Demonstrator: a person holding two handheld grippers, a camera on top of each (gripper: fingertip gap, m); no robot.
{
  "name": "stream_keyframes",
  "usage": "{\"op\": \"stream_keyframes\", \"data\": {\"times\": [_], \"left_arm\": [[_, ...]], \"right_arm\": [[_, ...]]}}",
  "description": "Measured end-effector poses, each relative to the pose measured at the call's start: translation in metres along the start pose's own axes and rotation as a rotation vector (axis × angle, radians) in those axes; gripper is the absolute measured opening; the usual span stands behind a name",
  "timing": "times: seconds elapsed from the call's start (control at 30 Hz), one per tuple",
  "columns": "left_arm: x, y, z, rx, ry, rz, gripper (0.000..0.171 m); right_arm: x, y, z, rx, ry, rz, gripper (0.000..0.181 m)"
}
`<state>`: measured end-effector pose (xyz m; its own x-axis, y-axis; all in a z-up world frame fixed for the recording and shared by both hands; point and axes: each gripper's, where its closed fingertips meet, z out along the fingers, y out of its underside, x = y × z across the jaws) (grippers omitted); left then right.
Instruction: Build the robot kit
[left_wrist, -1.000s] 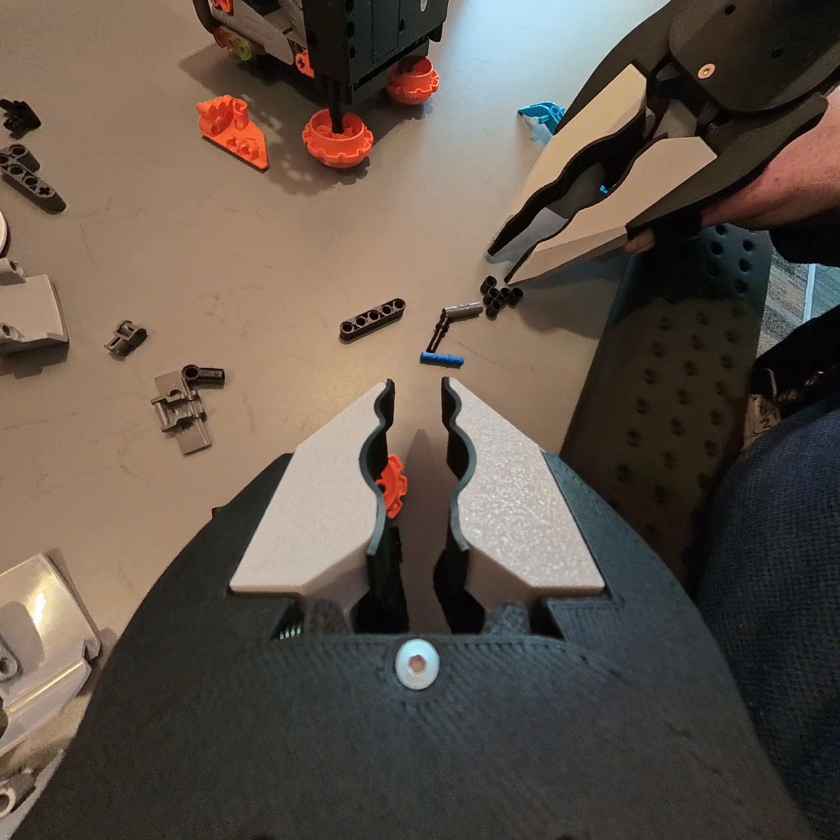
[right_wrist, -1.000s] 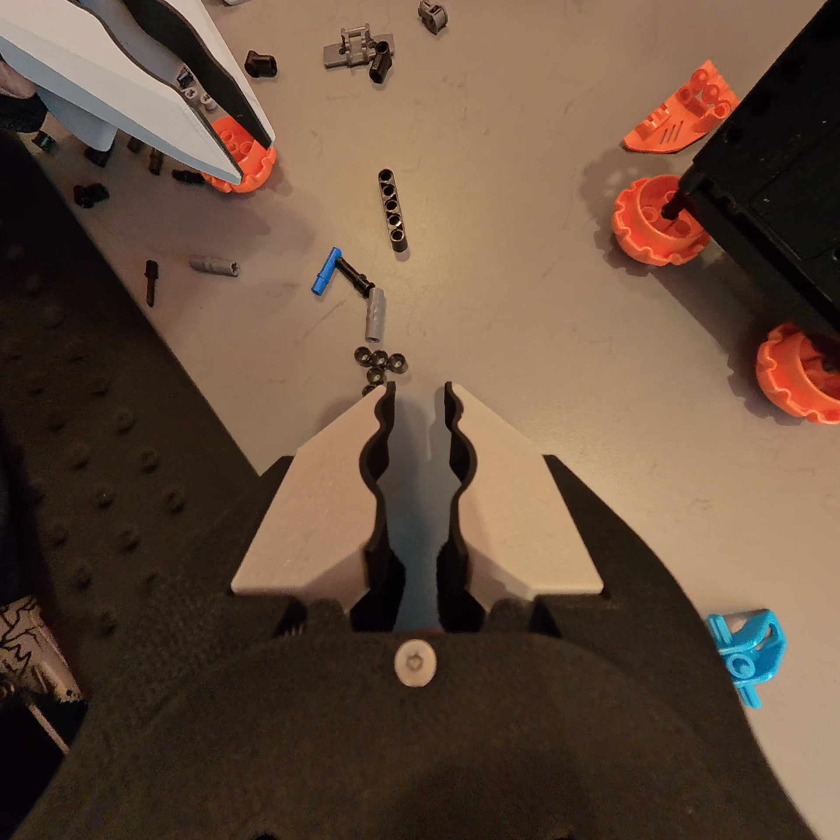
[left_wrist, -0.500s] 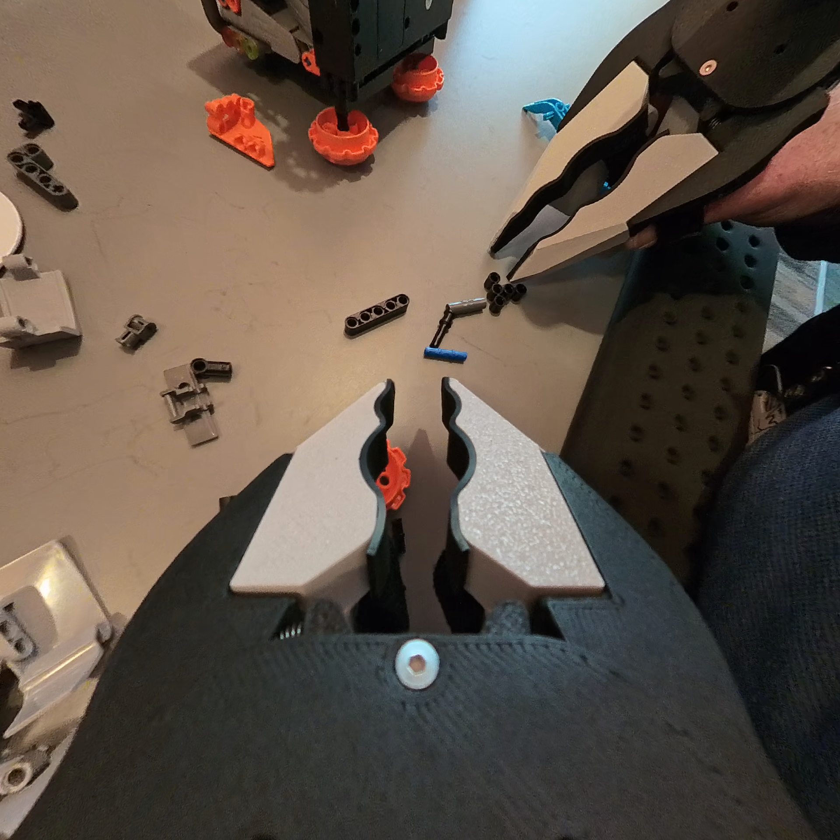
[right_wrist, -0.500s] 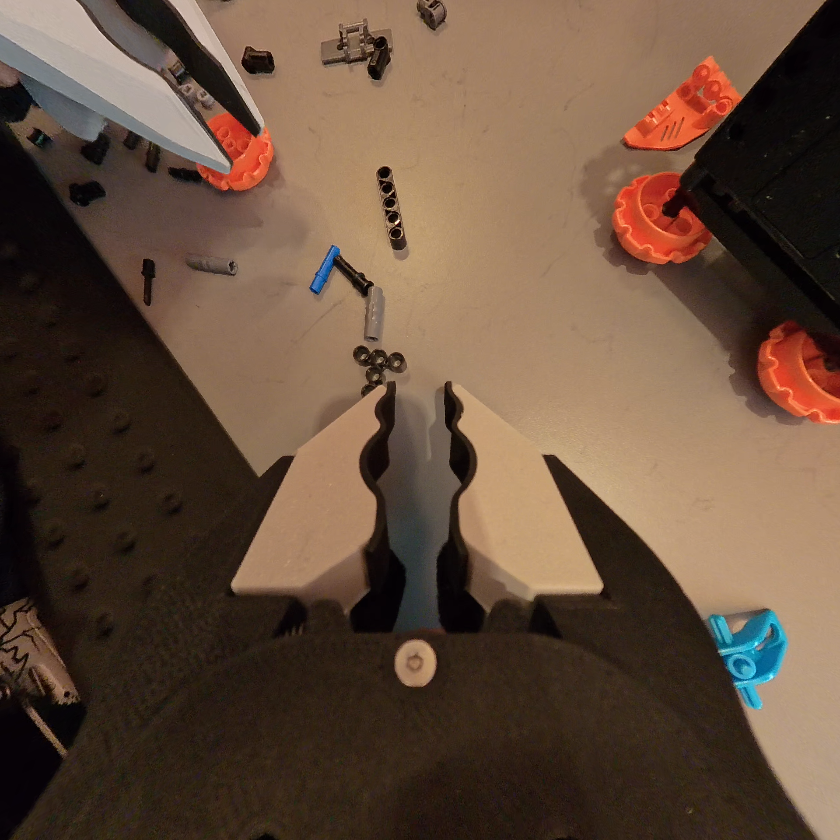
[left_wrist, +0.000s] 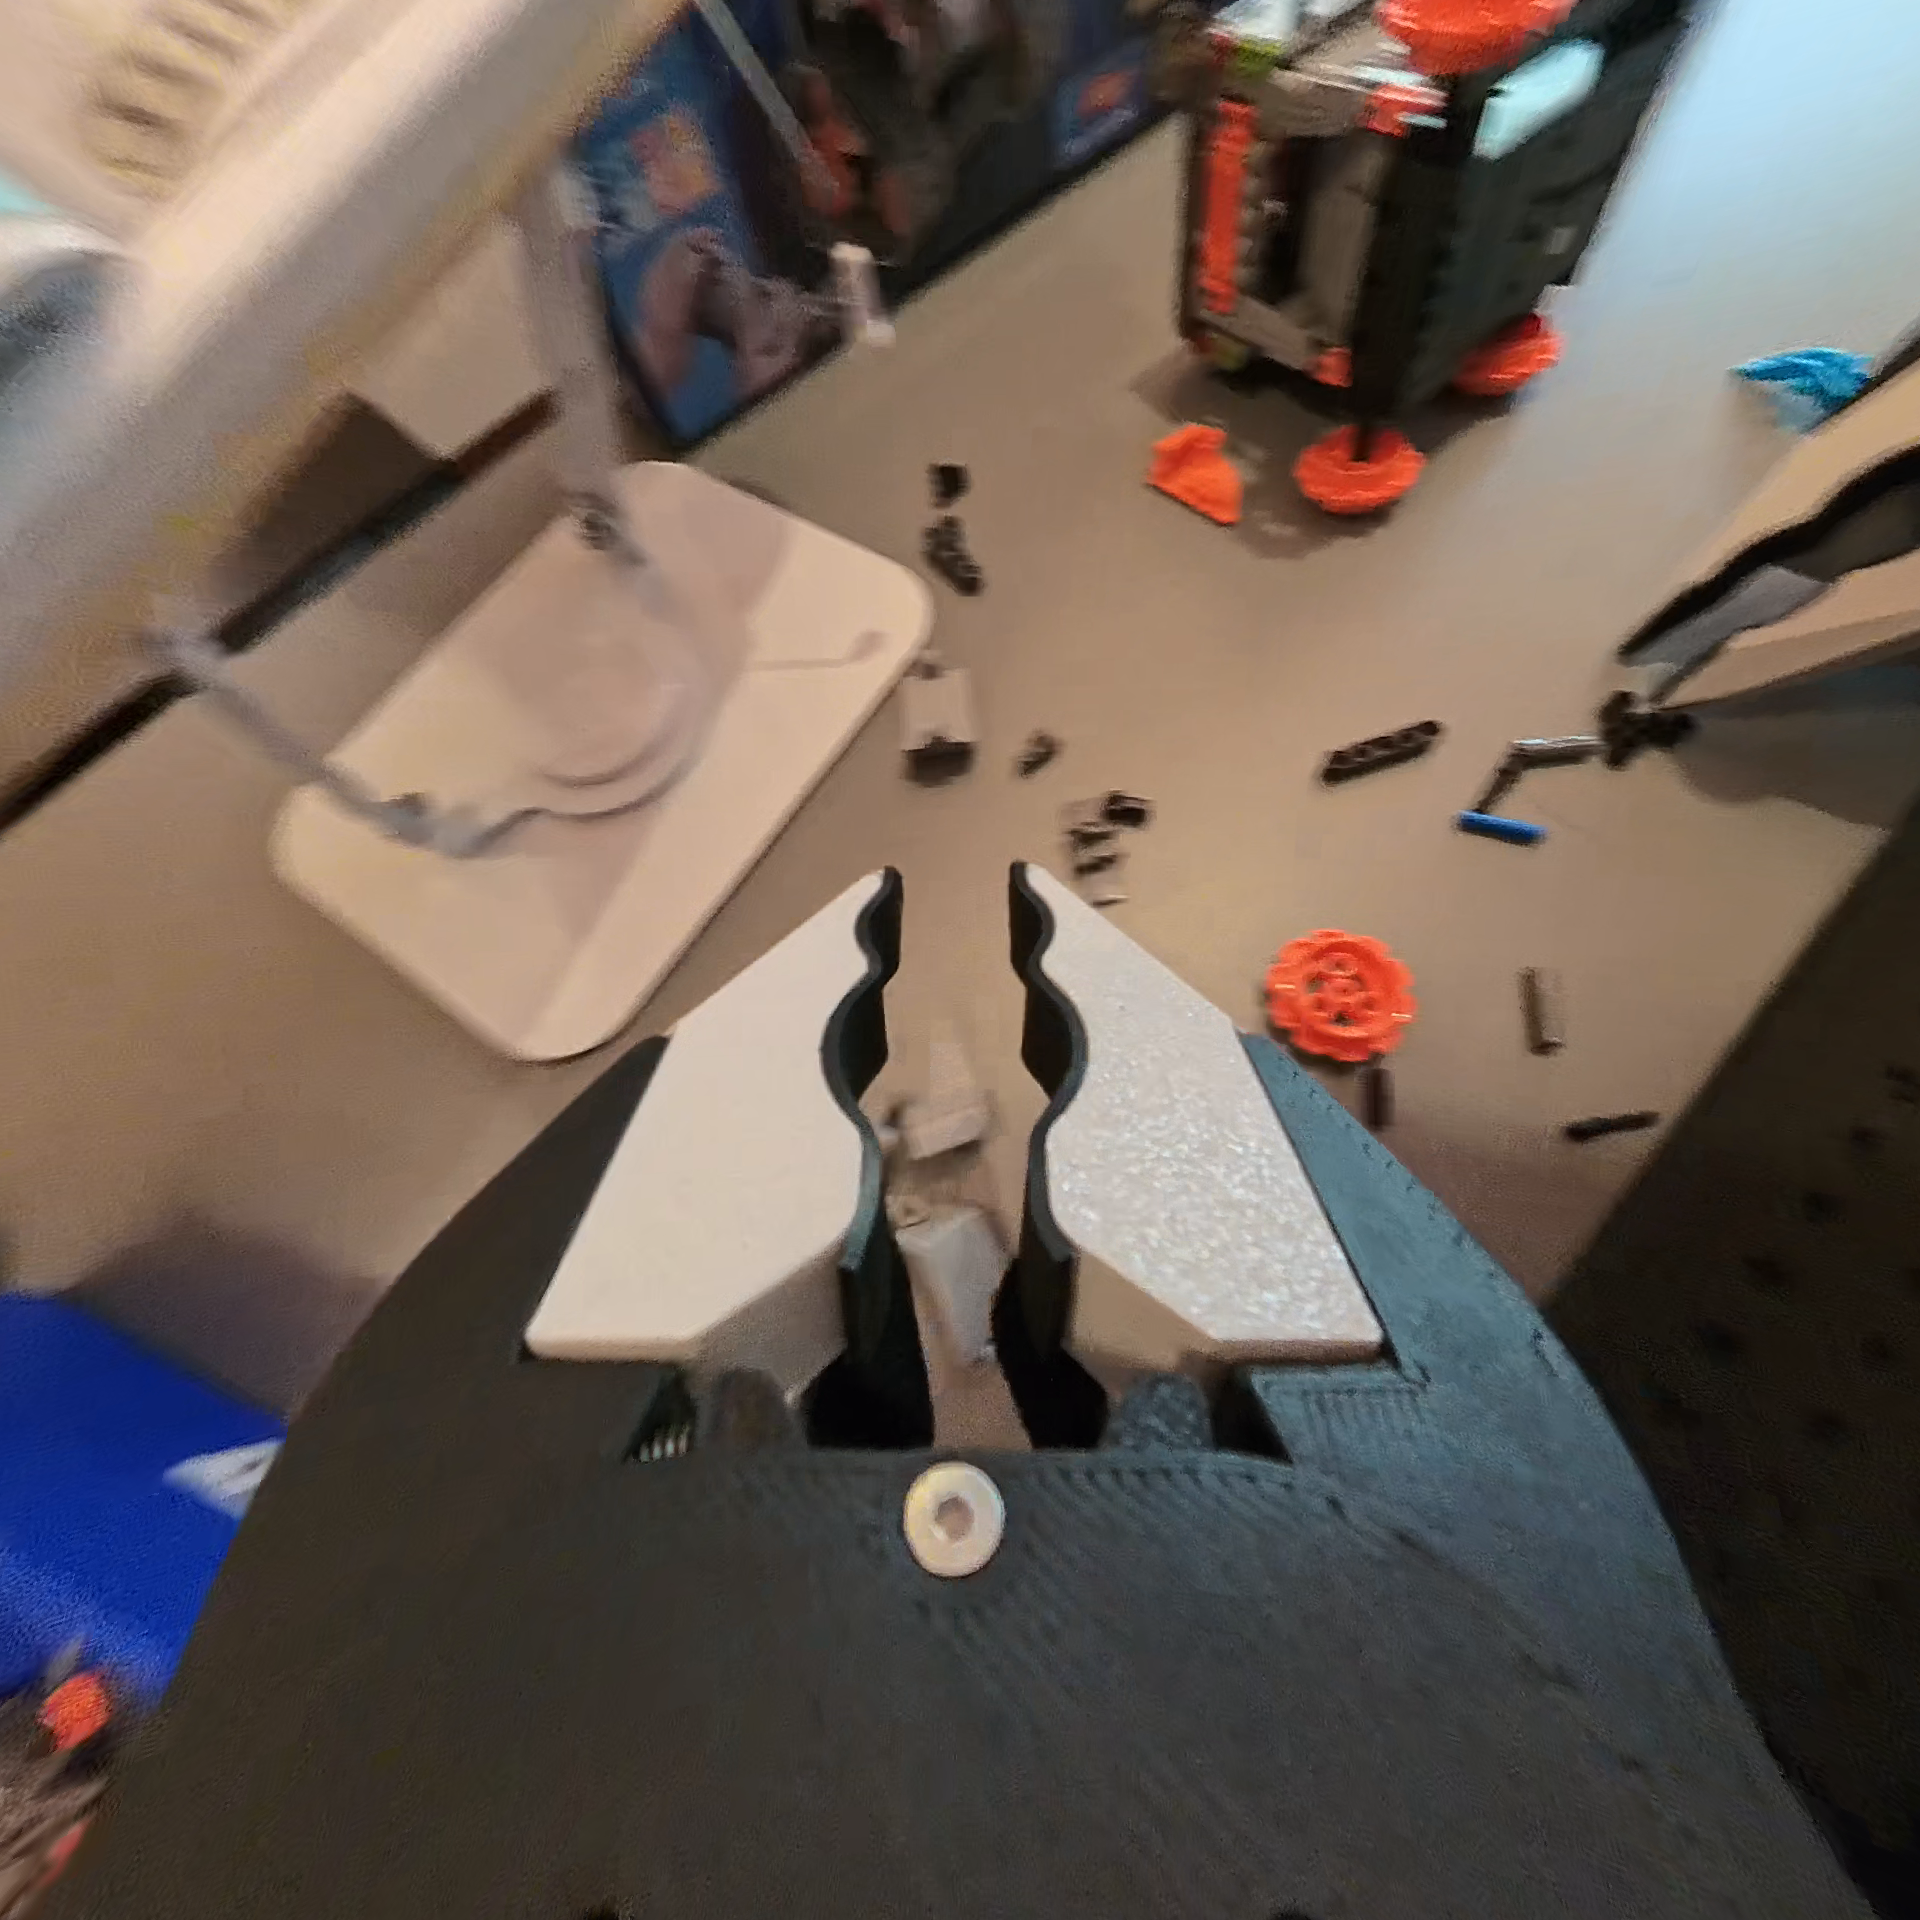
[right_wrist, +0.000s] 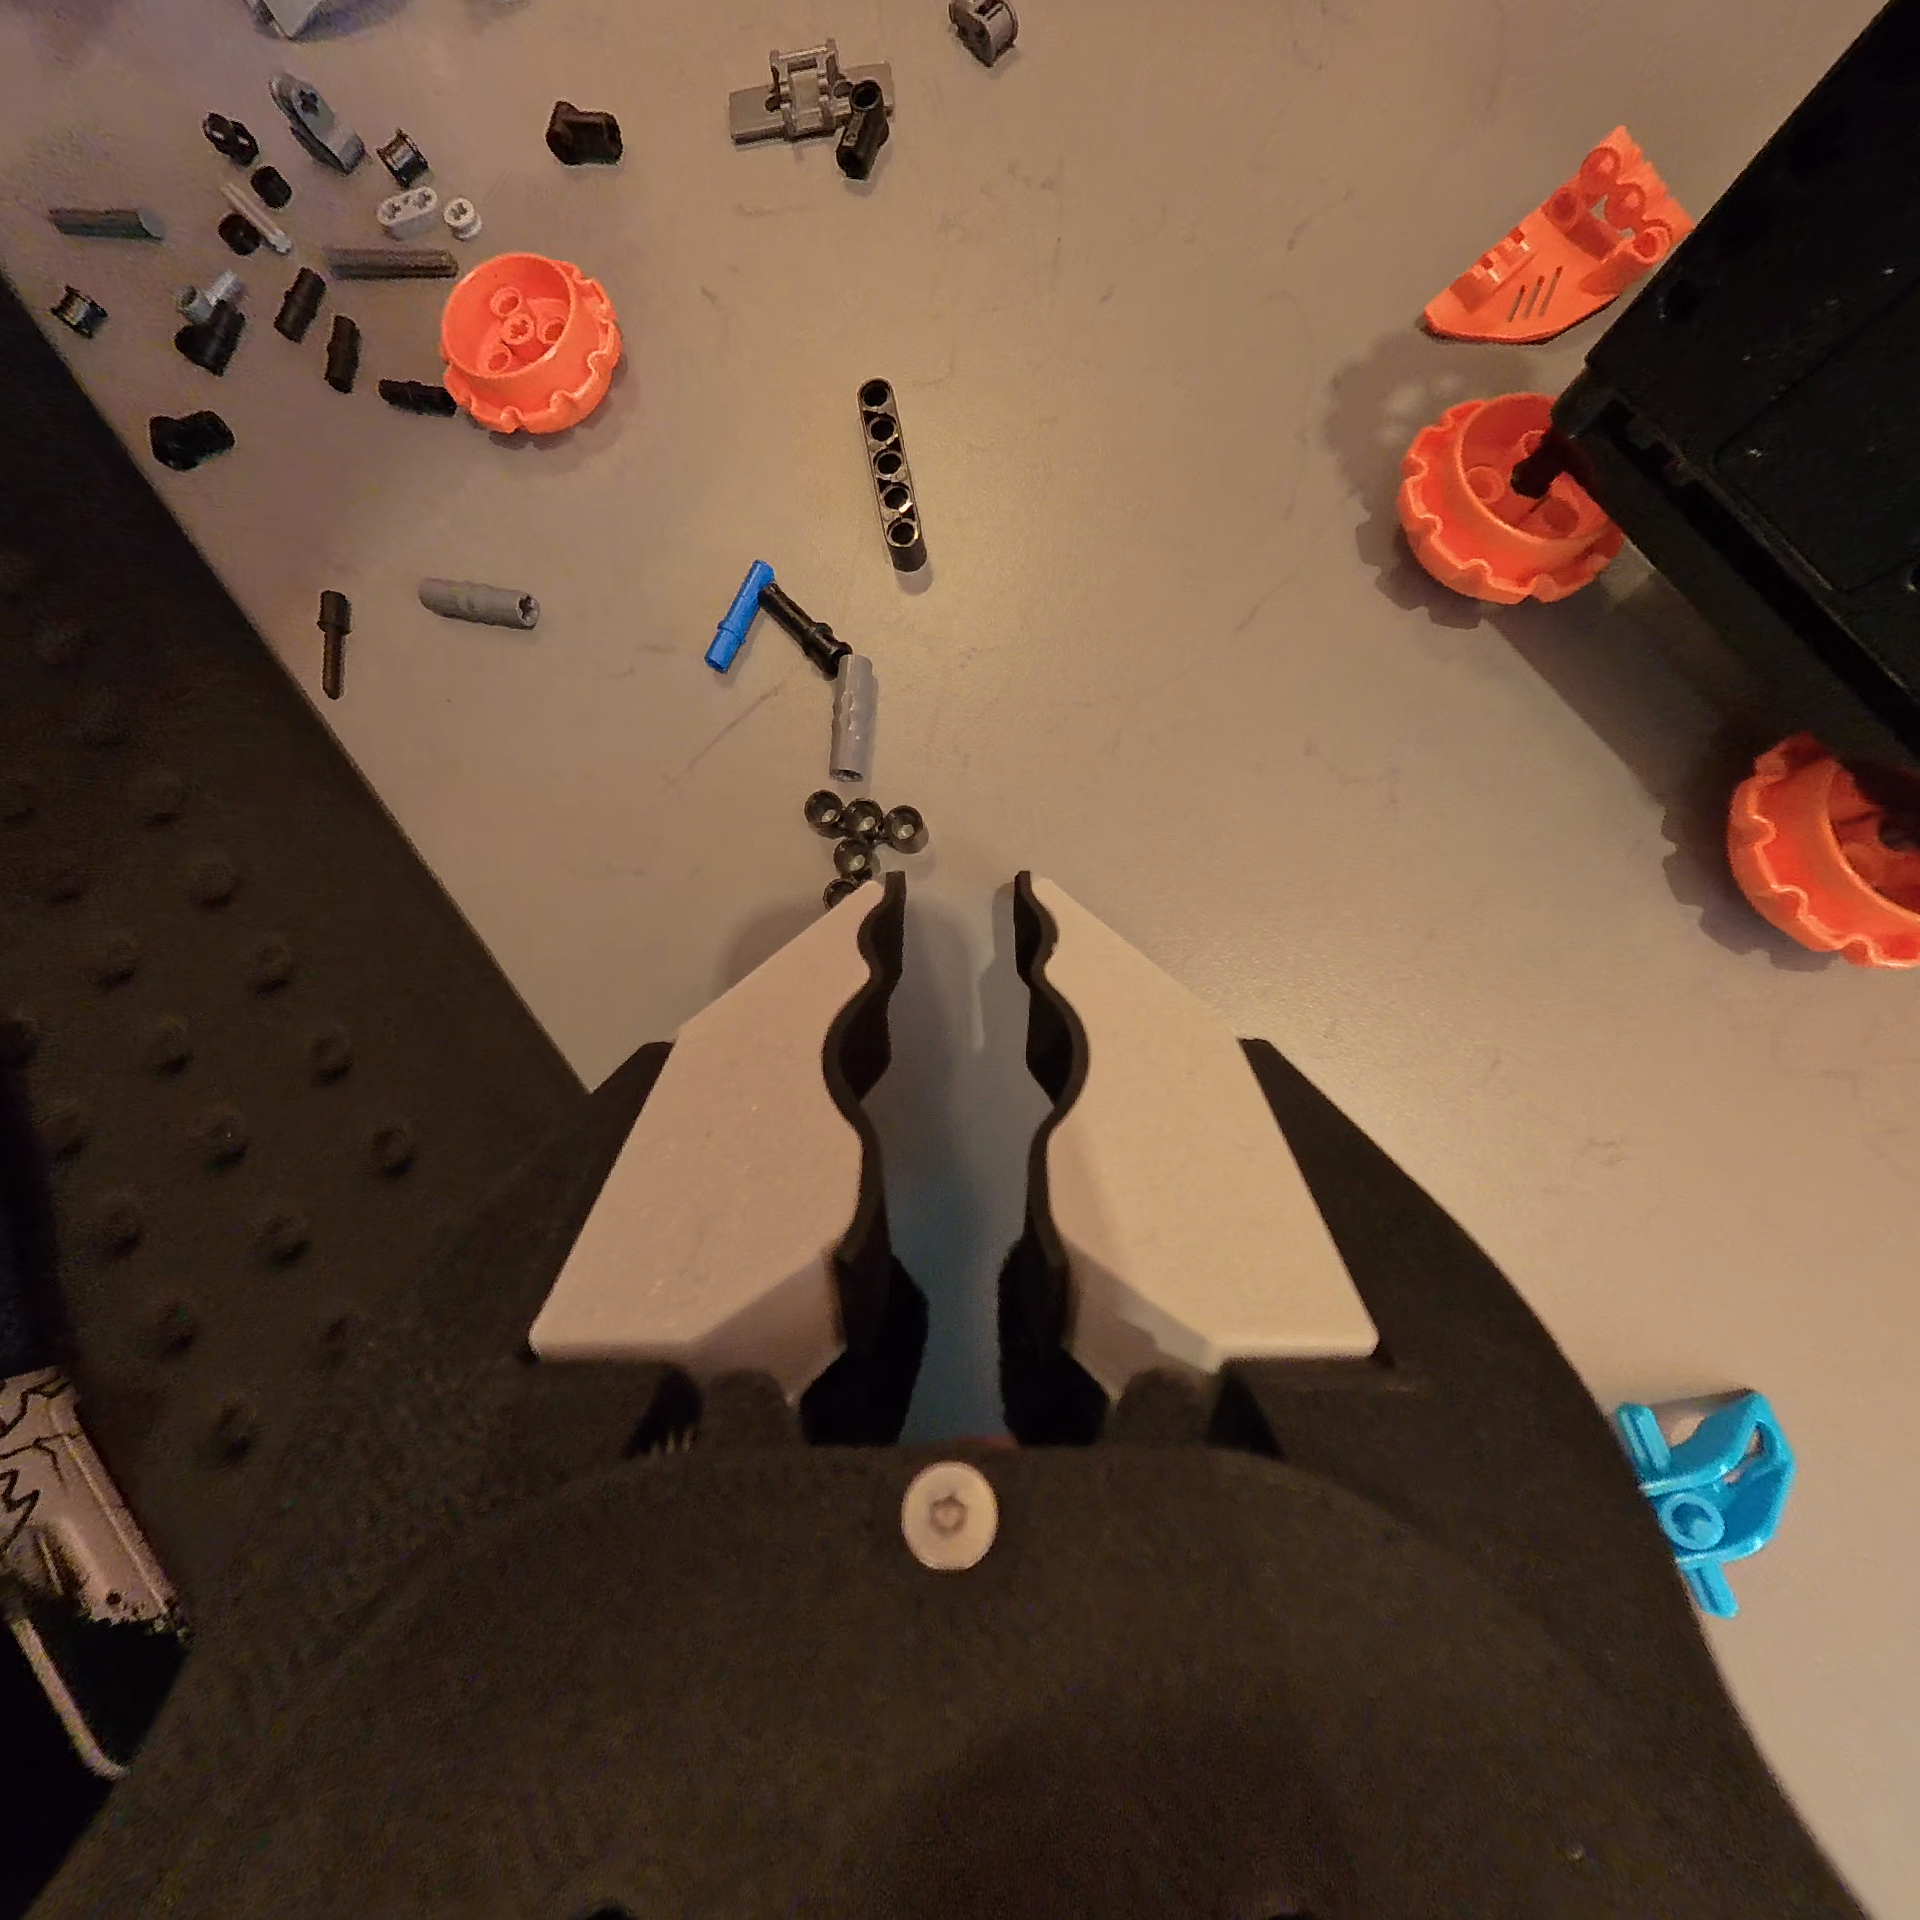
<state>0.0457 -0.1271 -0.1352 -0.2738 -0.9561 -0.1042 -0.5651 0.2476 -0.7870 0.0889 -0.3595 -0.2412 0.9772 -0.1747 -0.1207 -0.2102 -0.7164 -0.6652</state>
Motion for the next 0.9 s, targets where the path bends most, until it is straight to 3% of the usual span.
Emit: {"op": "stream_keyframes", "data": {"times": [0.2,0.43,0.63,0.9], "left_arm": [[-0.091,-0.021,-0.038,0.042,-0.251,0.004,0.024],[-0.148,-0.032,-0.044,0.012,-0.413,0.067,0.028],[-0.164,-0.030,-0.045,0.021,-0.425,0.045,0.038],[-0.164,-0.027,-0.047,0.011,-0.409,0.064,0.034]], "right_arm": [[0.001,0.000,0.000,-0.001,0.007,0.000,0.017],[0.002,0.000,0.000,0.001,0.013,0.003,0.016],[0.003,0.000,0.000,0.003,0.013,0.009,0.015],[0.002,0.000,0.000,0.004,0.006,0.015,0.016]]}}
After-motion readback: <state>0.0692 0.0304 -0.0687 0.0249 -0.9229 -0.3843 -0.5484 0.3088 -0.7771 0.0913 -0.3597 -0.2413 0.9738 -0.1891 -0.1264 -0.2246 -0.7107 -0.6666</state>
